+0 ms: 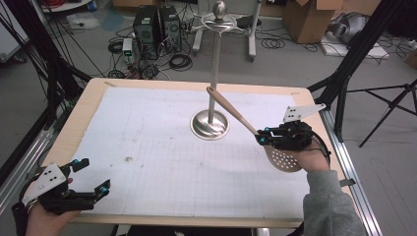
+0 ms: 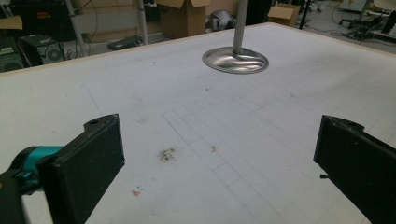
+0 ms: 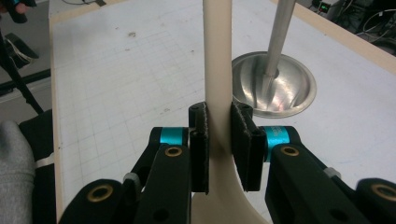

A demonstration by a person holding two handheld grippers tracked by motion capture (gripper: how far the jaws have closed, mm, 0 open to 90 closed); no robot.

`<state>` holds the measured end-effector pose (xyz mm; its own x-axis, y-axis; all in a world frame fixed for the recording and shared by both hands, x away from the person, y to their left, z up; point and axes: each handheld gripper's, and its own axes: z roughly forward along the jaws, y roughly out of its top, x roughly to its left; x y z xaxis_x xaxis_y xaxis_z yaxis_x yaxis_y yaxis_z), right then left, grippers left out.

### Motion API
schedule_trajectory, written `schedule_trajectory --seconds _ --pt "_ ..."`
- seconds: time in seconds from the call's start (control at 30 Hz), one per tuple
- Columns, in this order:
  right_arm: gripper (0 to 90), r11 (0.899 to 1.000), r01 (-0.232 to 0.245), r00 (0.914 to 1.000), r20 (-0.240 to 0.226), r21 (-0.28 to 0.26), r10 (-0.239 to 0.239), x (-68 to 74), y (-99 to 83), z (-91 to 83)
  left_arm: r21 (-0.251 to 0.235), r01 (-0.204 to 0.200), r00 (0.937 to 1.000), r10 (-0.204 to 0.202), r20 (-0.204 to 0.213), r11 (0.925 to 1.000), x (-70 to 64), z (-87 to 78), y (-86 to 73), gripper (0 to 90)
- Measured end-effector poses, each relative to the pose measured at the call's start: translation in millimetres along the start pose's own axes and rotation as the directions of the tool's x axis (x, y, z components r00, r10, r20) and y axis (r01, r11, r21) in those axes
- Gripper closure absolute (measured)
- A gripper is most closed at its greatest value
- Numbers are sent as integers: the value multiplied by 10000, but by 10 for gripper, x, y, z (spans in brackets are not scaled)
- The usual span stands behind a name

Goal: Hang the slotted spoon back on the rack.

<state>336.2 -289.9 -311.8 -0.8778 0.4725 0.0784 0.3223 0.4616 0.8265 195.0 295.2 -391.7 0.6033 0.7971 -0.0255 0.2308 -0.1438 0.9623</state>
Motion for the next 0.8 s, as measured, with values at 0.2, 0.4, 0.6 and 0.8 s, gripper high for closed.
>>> schedule_trajectory --seconds 0.2,0.4,0.6,0.8 --pt "782 9995 -295 9995 -99 -62 294 -53 -11 -83 -107 -4 10000 3 -31 9999 -19 -23 25 20" --pt "782 9990 -438 9990 -91 -124 437 -98 1 -179 -86 61 10000 -62 -68 9999 -4 -36 13 20" --pt "782 9976 -615 9981 41 -305 617 -150 11 -258 -74 64 10000 -65 -58 10000 -5 -44 10 20" --pt "783 9950 -603 9980 131 -794 615 -156 20 -319 -244 147 9999 -146 56 9996 -10 -65 28 20"
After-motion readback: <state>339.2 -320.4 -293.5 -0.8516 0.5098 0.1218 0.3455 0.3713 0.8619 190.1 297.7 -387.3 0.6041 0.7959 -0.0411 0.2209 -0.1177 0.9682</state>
